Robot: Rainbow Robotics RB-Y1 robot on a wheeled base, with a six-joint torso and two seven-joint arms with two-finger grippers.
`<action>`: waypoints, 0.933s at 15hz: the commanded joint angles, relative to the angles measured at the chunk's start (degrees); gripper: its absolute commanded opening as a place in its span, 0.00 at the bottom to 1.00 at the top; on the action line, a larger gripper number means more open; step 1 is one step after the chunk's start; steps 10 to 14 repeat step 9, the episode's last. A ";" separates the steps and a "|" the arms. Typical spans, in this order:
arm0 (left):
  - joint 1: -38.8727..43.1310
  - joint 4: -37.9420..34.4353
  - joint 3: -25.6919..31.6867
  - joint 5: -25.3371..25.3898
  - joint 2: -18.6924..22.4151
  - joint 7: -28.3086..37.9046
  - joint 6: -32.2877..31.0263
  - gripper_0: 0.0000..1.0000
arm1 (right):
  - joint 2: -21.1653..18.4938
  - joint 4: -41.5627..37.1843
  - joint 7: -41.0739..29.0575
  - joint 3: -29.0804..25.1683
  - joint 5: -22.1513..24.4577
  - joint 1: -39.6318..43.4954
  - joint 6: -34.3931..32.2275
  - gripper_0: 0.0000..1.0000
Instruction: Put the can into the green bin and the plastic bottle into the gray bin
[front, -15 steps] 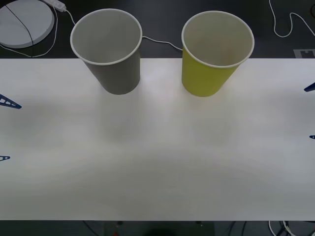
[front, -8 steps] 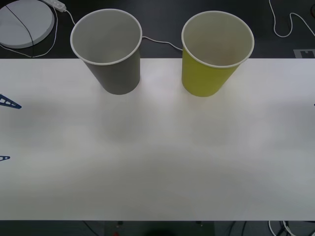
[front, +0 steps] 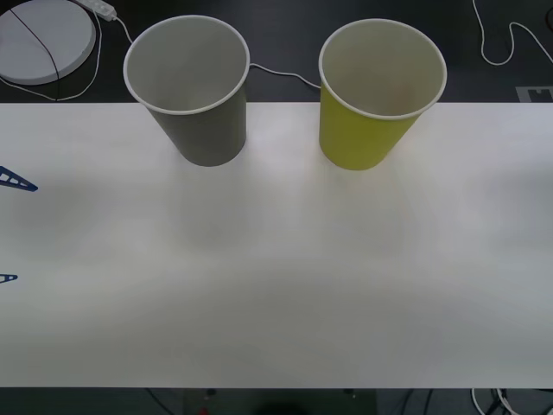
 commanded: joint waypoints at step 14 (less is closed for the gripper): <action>0.00 0.00 0.00 0.00 0.00 0.00 0.00 1.00 | -0.20 2.13 1.61 0.37 -0.03 -0.47 -0.02 1.00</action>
